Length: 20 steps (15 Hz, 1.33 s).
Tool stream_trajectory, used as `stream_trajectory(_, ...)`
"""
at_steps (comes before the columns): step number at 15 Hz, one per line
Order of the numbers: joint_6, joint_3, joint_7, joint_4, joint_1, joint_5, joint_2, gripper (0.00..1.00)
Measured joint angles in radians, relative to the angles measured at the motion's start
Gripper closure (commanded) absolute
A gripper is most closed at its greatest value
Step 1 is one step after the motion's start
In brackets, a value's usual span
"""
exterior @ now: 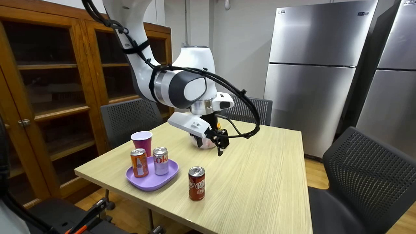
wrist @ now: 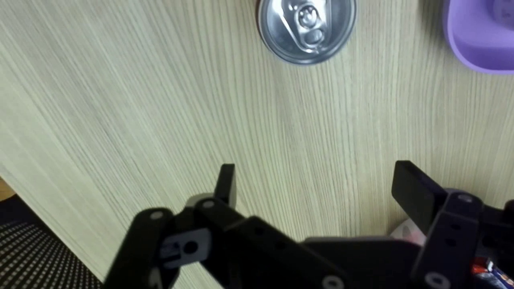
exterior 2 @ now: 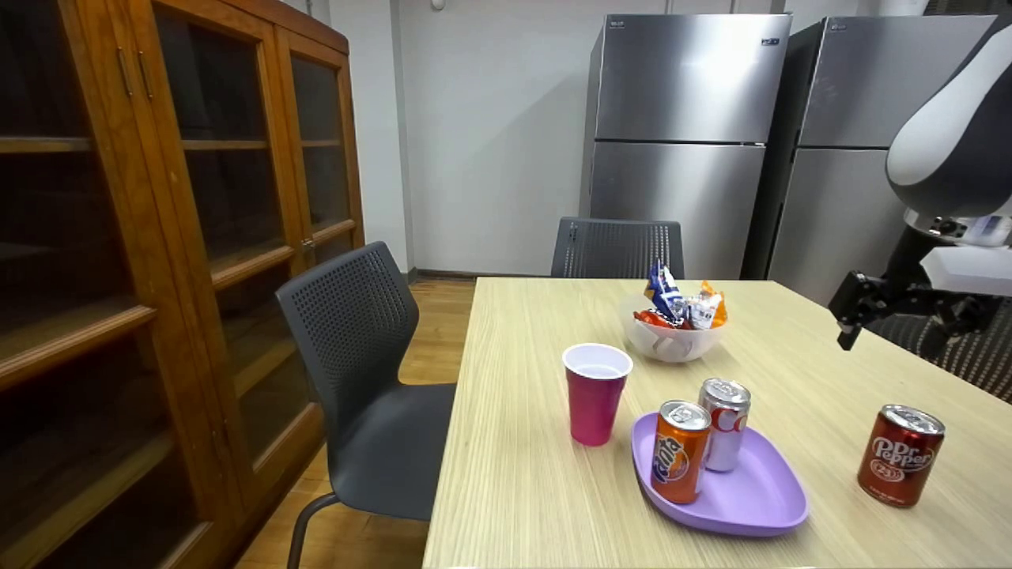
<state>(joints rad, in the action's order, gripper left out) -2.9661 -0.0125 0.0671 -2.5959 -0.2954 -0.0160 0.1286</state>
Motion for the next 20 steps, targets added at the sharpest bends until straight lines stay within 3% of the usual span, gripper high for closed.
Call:
stream_trajectory(3,0.01,0.092,-0.027,-0.018,0.068,-0.047,-0.001,0.0)
stream_trajectory(7,0.038,0.159,-0.074,-0.037,0.125,-0.099,0.0,0.0)
stream_trajectory(20,0.085,0.176,-0.151,-0.077,0.176,-0.104,0.008,0.0)
